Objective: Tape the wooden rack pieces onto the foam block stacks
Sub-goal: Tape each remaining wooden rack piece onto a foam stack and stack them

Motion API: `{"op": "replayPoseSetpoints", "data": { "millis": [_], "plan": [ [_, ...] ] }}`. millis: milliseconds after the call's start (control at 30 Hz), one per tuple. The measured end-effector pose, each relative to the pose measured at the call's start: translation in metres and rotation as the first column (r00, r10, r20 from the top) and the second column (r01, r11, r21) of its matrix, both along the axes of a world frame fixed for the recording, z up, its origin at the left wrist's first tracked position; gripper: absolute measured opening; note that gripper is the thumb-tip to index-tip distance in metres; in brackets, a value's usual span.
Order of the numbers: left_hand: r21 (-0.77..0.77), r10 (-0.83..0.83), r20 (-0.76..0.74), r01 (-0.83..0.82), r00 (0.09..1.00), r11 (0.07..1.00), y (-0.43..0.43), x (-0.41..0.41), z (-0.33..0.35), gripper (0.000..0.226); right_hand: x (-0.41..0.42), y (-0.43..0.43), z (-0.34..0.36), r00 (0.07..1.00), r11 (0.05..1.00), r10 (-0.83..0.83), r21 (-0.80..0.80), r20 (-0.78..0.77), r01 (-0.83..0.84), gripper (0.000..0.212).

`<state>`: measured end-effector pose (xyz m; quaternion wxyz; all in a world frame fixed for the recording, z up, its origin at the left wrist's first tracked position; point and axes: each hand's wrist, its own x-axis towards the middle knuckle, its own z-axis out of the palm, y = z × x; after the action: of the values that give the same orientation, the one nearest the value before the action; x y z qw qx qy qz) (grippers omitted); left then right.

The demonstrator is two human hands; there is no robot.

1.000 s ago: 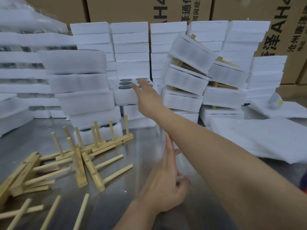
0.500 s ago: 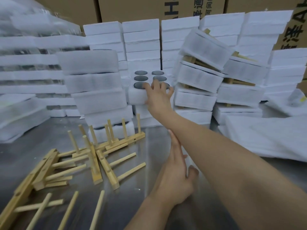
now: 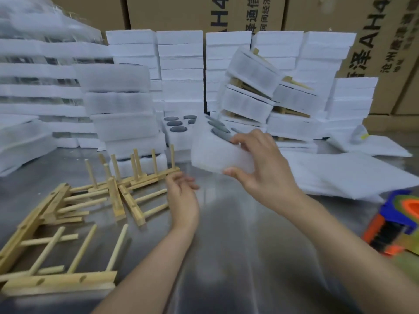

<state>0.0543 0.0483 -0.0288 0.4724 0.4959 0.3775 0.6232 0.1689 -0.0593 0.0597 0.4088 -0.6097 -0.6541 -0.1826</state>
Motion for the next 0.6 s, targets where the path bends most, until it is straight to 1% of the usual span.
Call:
{"op": "replayPoseSetpoints", "data": {
  "millis": [33, 67, 100, 133, 167, 200, 233, 267, 300, 333, 367, 400, 433, 467, 500, 533, 567, 600],
  "plan": [
    [-0.054, 0.045, 0.028, -0.043, 0.999, 0.998, 0.003, -0.002, 0.0, 0.014, 0.007, -0.01, -0.001, 0.998, 0.996, 0.0, -0.089, 0.068, 0.006, 0.049],
    [-0.086, 0.063, 0.018, -0.061, 0.998, 0.994, 0.005, -0.003, 0.0, 0.013, 0.013, -0.018, -0.004, 0.992, 0.979, 0.016, -0.205, 0.128, 0.011, 0.049],
    [-0.095, 0.055, -0.016, -0.056, 0.998, 0.994, 0.006, -0.004, 0.0, 0.014, 0.016, -0.024, -0.01, 0.986, 0.941, 0.053, -0.338, 0.161, 0.004, 0.049],
    [-0.089, 0.02, -0.046, -0.024, 0.999, 0.996, 0.006, -0.005, -0.001, 0.016, 0.016, -0.029, -0.019, 0.983, 0.882, 0.094, -0.471, 0.16, -0.007, 0.048],
    [-0.078, -0.029, -0.059, 0.025, 0.998, 0.997, 0.005, -0.004, -0.002, 0.017, 0.017, -0.031, -0.029, 0.979, 0.829, 0.133, -0.559, 0.151, -0.027, 0.045],
    [-0.077, -0.087, -0.067, 0.082, 0.994, 0.994, 0.004, -0.004, -0.002, 0.018, 0.017, -0.032, -0.037, 0.983, 0.798, 0.167, -0.596, 0.074, -0.09, 0.04],
    [-0.091, -0.153, -0.078, 0.145, 0.985, 0.985, 0.002, -0.003, -0.003, 0.021, 0.019, -0.033, -0.041, 0.979, 0.81, 0.177, -0.551, -0.099, -0.202, 0.03],
    [-0.121, -0.216, -0.072, 0.206, 0.974, 0.971, 0.0, -0.003, -0.004, 0.025, 0.022, -0.033, -0.04, 0.93, 0.85, 0.163, -0.432, -0.329, -0.302, 0.018],
    [-0.165, -0.277, -0.035, 0.268, 0.96, 0.949, -0.001, -0.003, -0.003, 0.032, 0.029, -0.032, -0.04, 0.836, 0.911, 0.142, -0.259, -0.529, -0.319, 0.009],
    [-0.214, -0.335, 0.016, 0.33, 0.942, 0.919, -0.003, -0.003, -0.003, 0.039, 0.036, -0.03, -0.038, 0.754, 0.968, 0.109, -0.105, -0.648, -0.23, 0.011],
    [-0.252, -0.379, 0.056, 0.38, 0.924, 0.89, -0.004, -0.004, -0.002, 0.044, 0.042, -0.029, -0.038, 0.711, 0.994, 0.046, -0.041, -0.702, -0.105, 0.015],
    [-0.271, -0.421, 0.075, 0.425, 0.904, 0.864, -0.005, -0.004, -0.002, 0.044, 0.046, -0.027, -0.041, 0.659, 0.999, -0.004, -0.037, -0.752, -0.035, 0.017],
    [-0.268, -0.462, 0.072, 0.463, 0.884, 0.845, -0.007, -0.005, -0.001, 0.035, 0.046, -0.025, -0.046, 0.579, 0.997, -0.02, -0.06, -0.815, -0.049, 0.024],
    [-0.263, -0.501, 0.053, 0.496, 0.864, 0.828, -0.01, -0.006, 0.0, 0.019, 0.042, -0.023, -0.052, 0.45, 0.986, -0.015, -0.087, -0.893, -0.14, 0.035],
    [-0.257, -0.538, 0.031, 0.527, 0.843, 0.81, -0.013, -0.006, 0.001, 0.01, 0.038, -0.022, -0.057, 0.295, 0.962, -0.022, -0.1, -0.955, -0.252, 0.044],
    [-0.245, -0.566, 0.011, 0.551, 0.825, 0.798, -0.016, -0.006, 0.0, 0.013, 0.035, -0.022, -0.061, 0.171, 0.936, -0.044, -0.1, -0.984, -0.337, 0.05],
    [-0.239, -0.589, 0.003, 0.572, 0.808, 0.785, -0.017, -0.006, 0.0, 0.018, 0.034, -0.022, -0.062, 0.113, 0.918, -0.06, -0.099, -0.992, -0.384, 0.053],
    [-0.24, -0.603, 0.004, 0.586, 0.798, 0.774, -0.02, -0.007, 0.0, 0.022, 0.035, -0.022, -0.064, 0.096, 0.908, -0.069, -0.103, -0.993, -0.407, 0.053]
  ]
}}
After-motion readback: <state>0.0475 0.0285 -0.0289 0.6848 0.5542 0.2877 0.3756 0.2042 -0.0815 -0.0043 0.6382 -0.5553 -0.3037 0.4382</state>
